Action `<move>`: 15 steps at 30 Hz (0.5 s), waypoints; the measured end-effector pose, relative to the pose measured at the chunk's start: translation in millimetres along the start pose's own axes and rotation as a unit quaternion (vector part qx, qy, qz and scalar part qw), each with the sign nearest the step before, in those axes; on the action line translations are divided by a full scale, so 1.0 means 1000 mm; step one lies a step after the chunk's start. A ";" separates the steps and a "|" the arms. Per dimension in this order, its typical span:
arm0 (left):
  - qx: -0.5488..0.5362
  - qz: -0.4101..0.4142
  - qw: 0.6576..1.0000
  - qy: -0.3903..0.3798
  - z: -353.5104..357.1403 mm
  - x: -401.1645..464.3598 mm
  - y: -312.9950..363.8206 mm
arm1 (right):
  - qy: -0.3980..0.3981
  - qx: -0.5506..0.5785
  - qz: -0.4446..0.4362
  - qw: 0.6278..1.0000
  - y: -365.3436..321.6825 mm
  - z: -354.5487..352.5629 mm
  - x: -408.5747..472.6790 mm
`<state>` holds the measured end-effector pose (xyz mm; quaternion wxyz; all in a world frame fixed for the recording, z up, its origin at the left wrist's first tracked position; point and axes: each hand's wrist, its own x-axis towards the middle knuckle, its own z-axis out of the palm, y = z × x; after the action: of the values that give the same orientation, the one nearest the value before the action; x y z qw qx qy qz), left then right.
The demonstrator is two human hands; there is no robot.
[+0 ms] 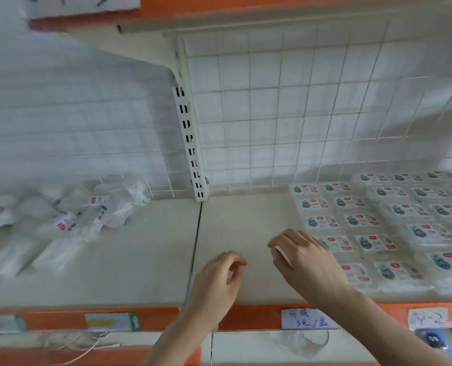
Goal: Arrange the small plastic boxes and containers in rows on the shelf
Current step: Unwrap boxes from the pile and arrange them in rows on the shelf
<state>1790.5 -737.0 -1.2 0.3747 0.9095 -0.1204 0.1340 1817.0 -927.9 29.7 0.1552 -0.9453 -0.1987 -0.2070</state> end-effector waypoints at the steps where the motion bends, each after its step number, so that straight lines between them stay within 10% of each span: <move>1: 0.006 -0.010 1.000 0.008 -0.012 -0.003 -0.009 | -0.007 0.008 -0.012 1.000 -0.011 0.006 0.008; 15: 0.150 -0.128 0.966 0.167 -0.157 -0.048 -0.131 | -0.116 0.109 -0.149 0.976 -0.175 0.090 0.093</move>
<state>1763.3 -528.6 5.0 0.2626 0.9280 0.0822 0.2512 1847.7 -712.0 30.7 0.2008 -0.8999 -0.3755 -0.0937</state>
